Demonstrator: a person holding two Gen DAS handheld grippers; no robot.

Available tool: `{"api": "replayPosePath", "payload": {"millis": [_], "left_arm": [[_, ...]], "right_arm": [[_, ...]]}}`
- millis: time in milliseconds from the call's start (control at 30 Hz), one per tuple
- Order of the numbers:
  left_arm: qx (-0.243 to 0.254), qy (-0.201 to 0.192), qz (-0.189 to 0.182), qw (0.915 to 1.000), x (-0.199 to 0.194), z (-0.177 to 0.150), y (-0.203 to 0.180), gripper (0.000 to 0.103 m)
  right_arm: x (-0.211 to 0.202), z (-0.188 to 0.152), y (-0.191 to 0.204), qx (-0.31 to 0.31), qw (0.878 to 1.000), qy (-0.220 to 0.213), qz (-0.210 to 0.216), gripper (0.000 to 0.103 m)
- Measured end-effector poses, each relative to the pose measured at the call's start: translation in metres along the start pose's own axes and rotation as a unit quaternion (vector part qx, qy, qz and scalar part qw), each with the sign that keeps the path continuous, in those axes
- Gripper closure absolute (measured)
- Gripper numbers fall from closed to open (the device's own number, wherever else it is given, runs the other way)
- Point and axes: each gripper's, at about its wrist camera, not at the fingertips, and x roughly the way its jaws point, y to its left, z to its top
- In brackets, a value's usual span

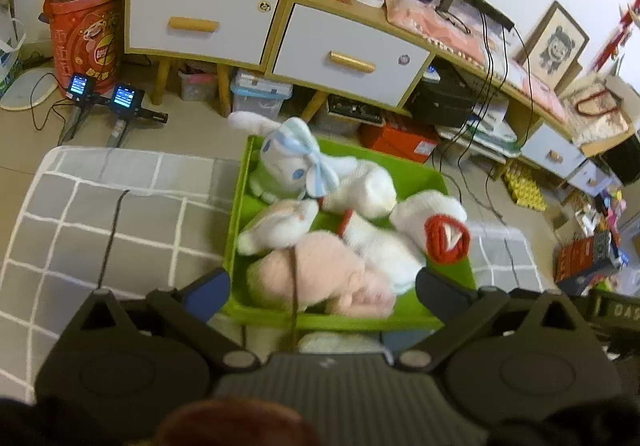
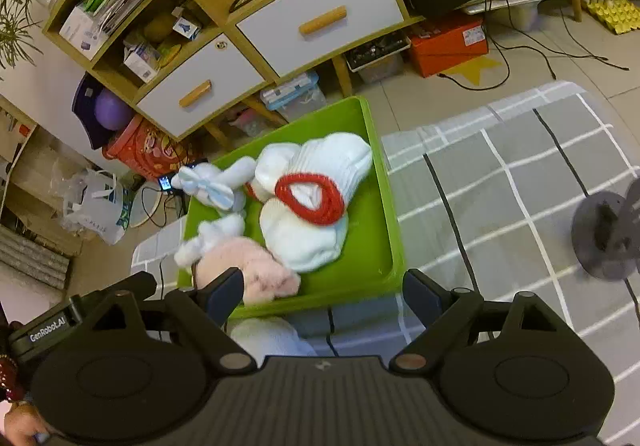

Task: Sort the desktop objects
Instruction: 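Withdraw both grippers from the bin toward the burger and brown plush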

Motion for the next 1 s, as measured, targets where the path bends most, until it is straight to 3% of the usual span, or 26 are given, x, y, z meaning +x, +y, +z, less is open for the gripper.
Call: {"api": "replayPosePath", "payload": {"millis": [200,367,633,1000], "left_arm": [[0.004,0.014,-0.005,0.9999,-0.018,-0.013,0.012,0.001],[0.011,0.021,0.001,0.9997,-0.031,-0.022,0.021,0.001],[0.031,0.036,0.029,0.9985,-0.042,-0.041,0.037,0.001],[0.056,0.07,0.028,0.9956,-0.049,-0.069,0.044,0.001]], "right_arm": [[-0.015,-0.016,0.001,-0.035,0.999,0.008,-0.017,0.015],[-0.019,-0.029,-0.013,-0.018,0.999,0.025,-0.012,0.015],[-0.029,-0.042,-0.016,-0.071,0.995,0.017,-0.07,0.015],[-0.038,-0.058,0.0,-0.092,0.994,0.028,-0.048,0.011]]}}
